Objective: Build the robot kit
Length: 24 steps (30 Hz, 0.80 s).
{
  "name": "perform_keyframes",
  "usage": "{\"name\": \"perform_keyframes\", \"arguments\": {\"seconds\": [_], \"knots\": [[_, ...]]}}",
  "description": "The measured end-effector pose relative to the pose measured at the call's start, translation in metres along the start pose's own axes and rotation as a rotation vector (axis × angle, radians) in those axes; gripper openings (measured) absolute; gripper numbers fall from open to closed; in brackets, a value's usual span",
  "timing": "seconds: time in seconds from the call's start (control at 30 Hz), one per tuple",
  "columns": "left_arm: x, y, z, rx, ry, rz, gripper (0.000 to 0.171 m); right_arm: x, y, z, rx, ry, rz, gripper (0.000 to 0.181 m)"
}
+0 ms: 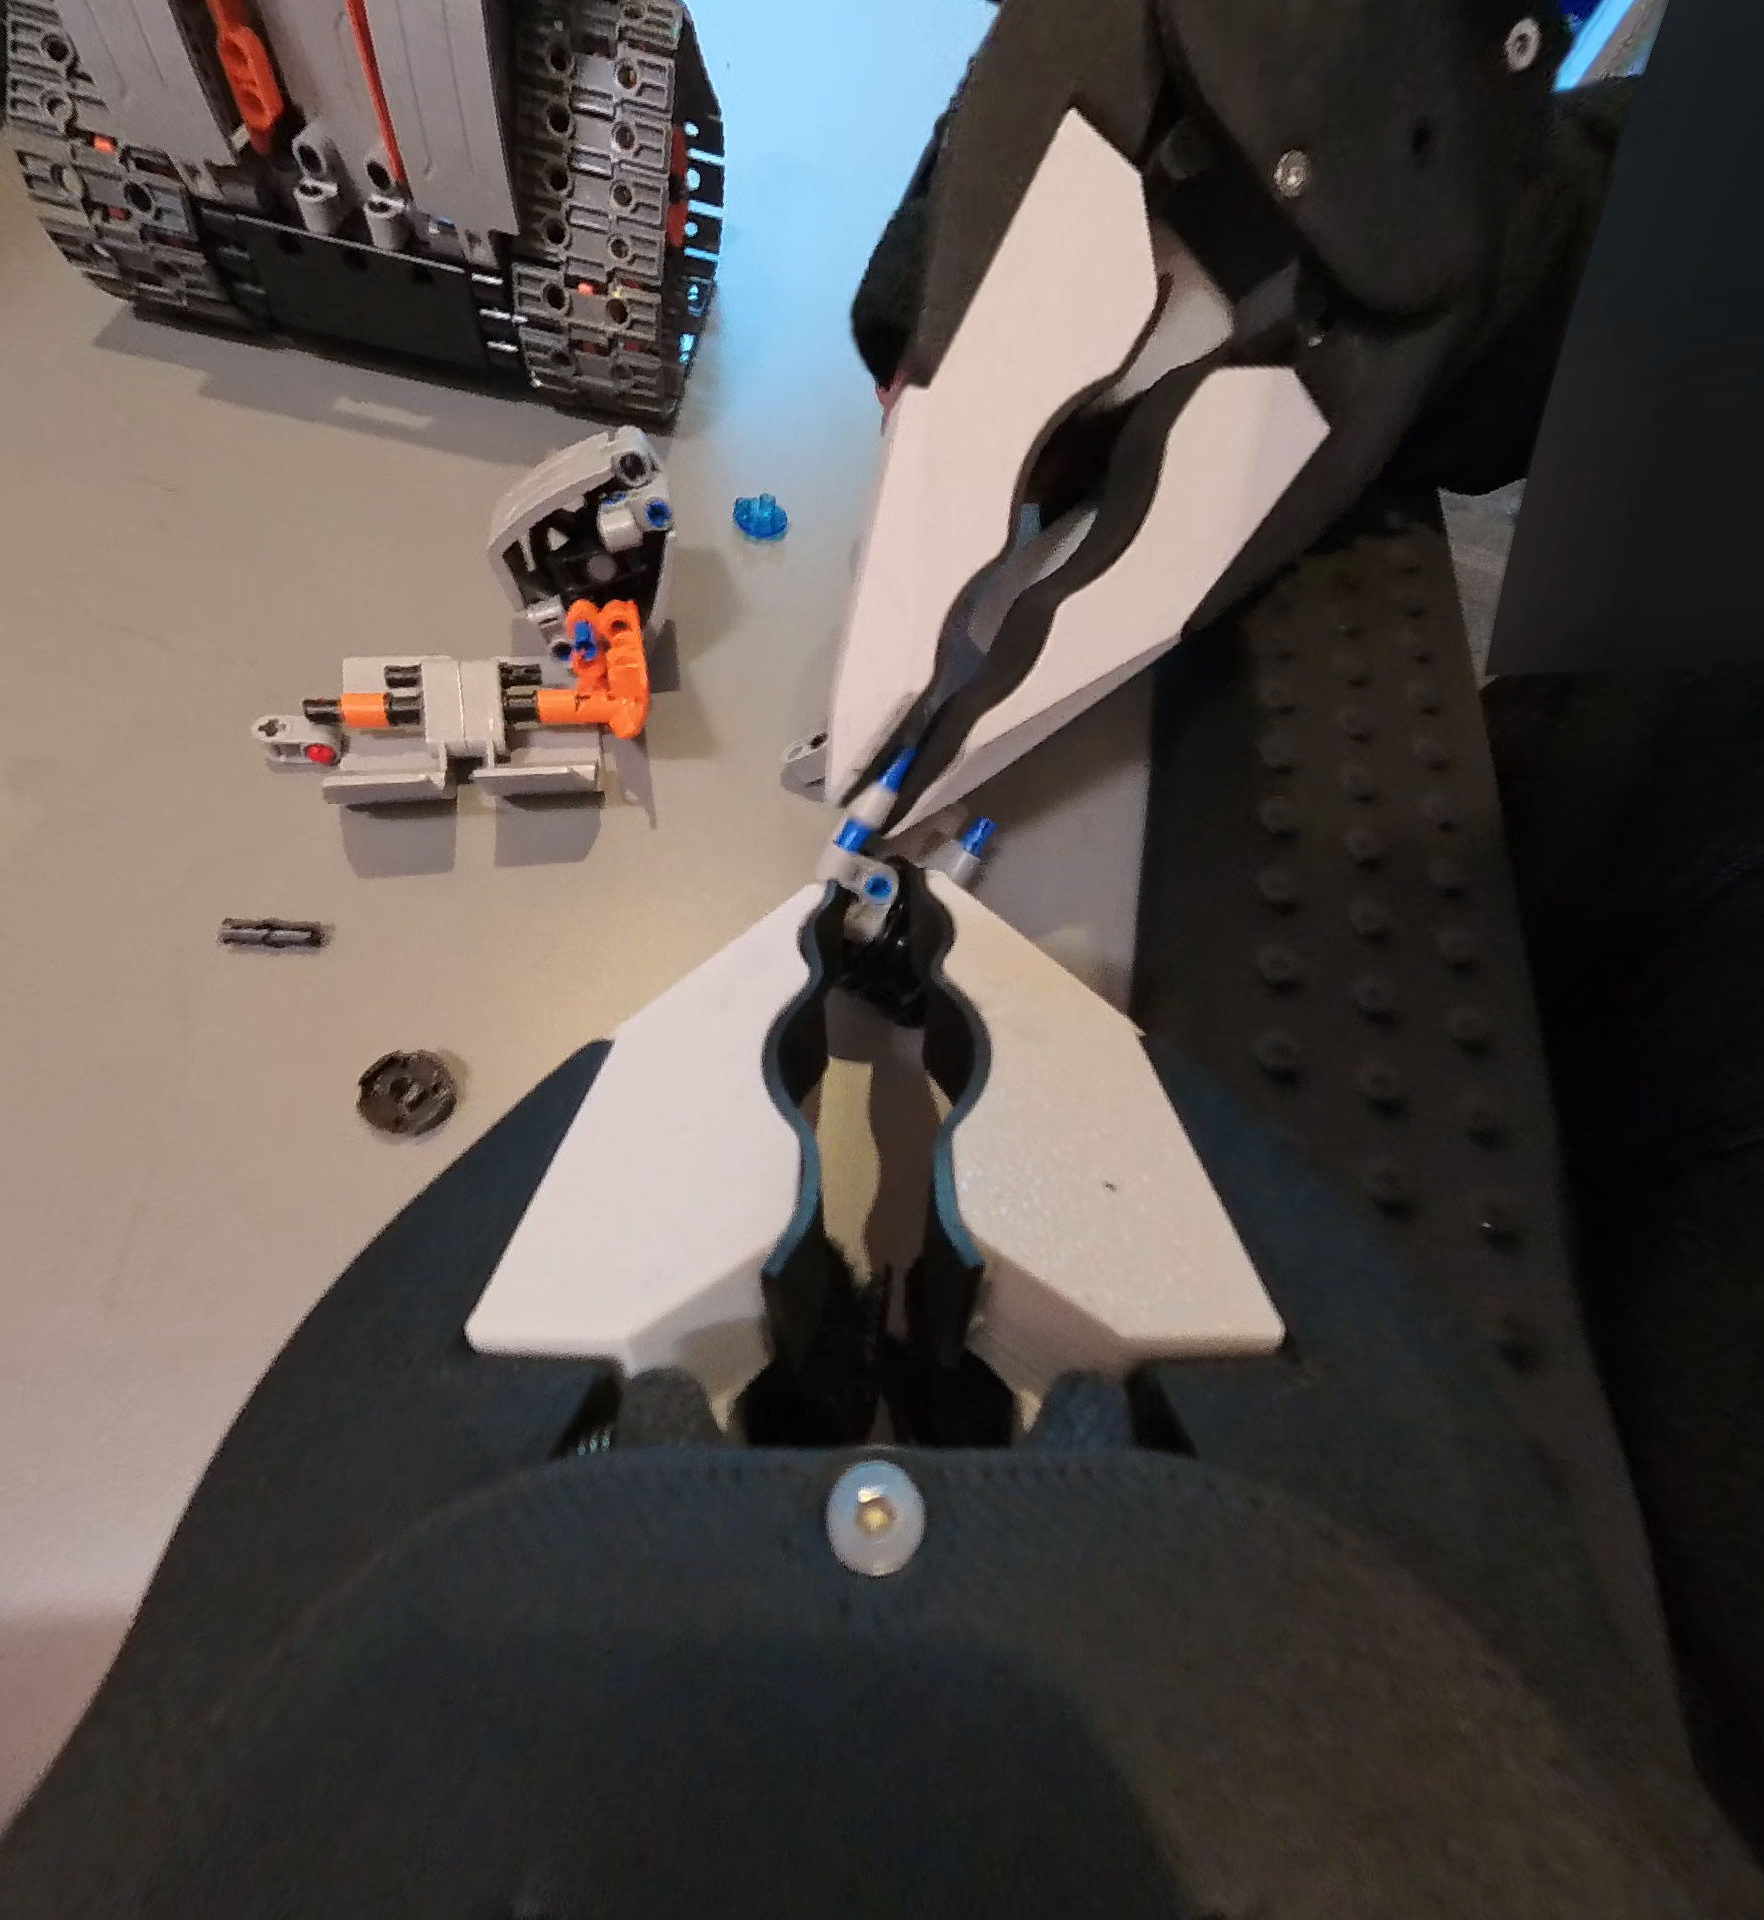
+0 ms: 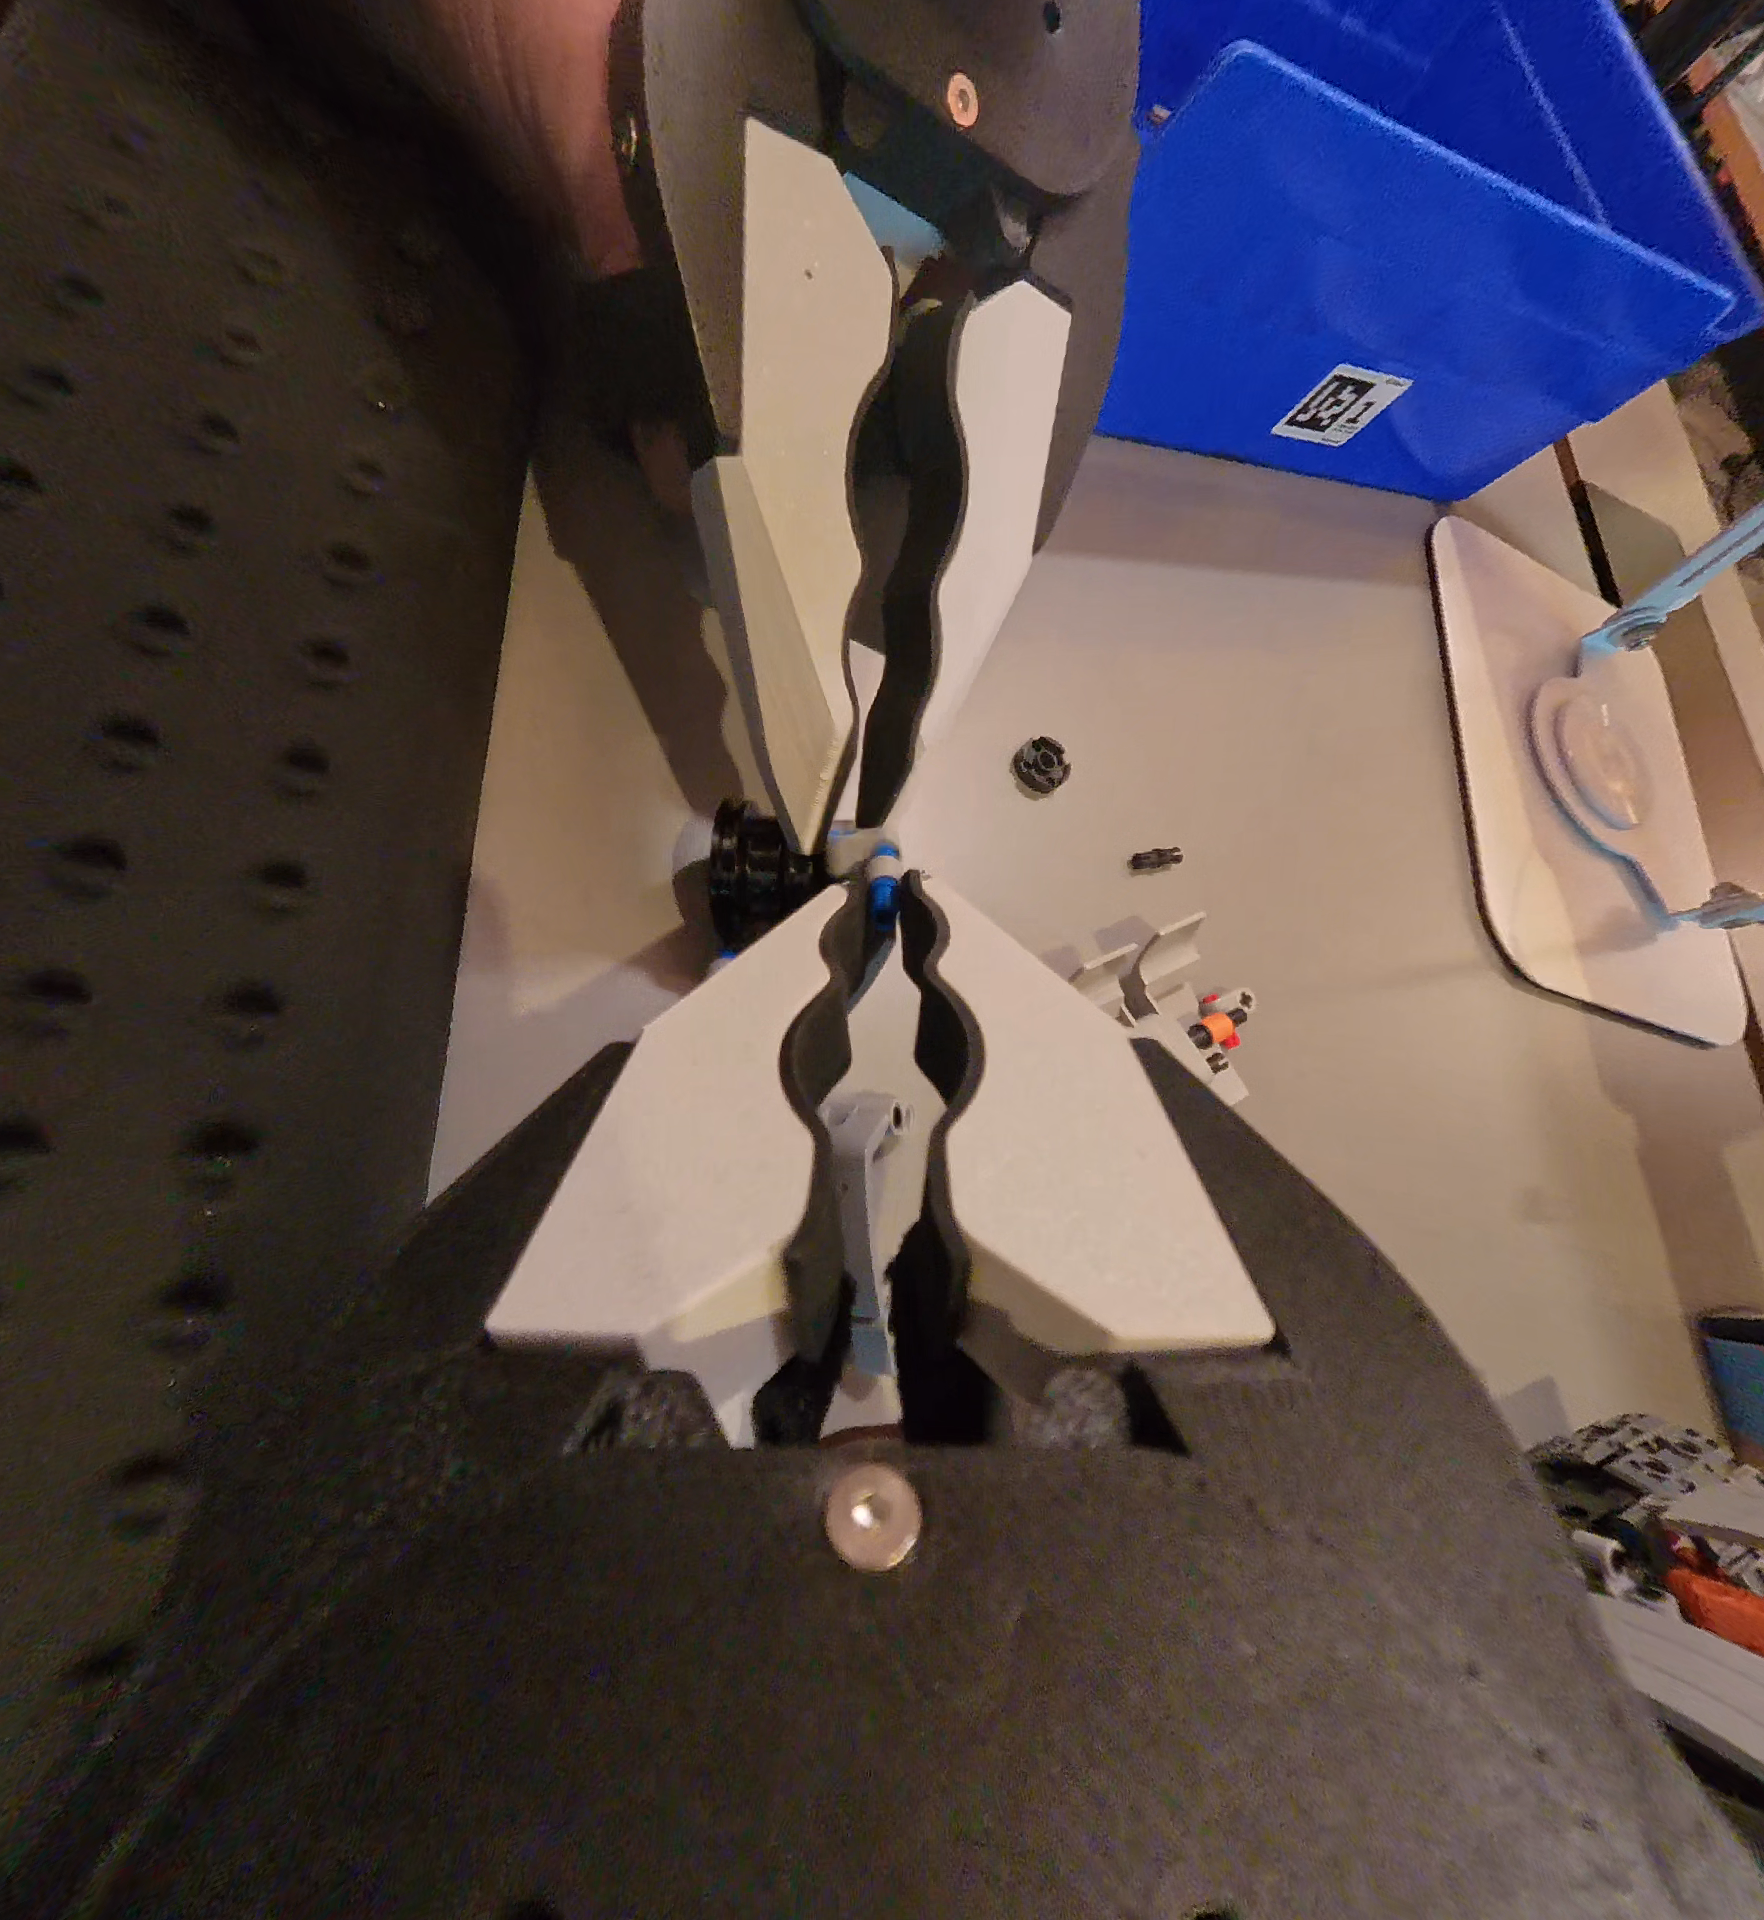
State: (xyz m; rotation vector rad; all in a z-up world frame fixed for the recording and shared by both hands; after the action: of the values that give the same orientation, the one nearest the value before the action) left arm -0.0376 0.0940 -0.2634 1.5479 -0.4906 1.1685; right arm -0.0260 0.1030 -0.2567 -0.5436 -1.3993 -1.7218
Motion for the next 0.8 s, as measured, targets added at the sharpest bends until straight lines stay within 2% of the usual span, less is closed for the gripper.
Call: {"name": "perform_keyframes", "arguments": {"seconds": [0.23,0.43,0.8], "knots": [[0.0002,-0.0012,0.0004,0.010,-0.011,-0.009,0.007,-0.0020,-0.0009,-0.0002,-0.054,0.081,-0.045,0.003],[-0.0003,-0.0014,0.0021,0.002,-0.030,-0.012,0.008,-0.0020,-0.0001,-0.0010,0.035,-0.009,-0.002,0.003],[0.0001,-0.0034,0.0093,-0.001,-0.149,-0.041,0.007,-0.0035,-0.0010,-0.0077,0.135,-0.016,-0.014,0.003]]}}
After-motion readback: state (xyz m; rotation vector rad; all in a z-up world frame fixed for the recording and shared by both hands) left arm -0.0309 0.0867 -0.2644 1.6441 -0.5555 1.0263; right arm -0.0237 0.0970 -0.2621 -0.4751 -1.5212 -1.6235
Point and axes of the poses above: each gripper's, where its closed fingertips meet, y back along the fingers, x out of its top, z = x × y across the jaws, the point moved 1 cm from there along y, back along the fingers, and after that the axes turned 8 degrees about -y, right-handed, at the moved point
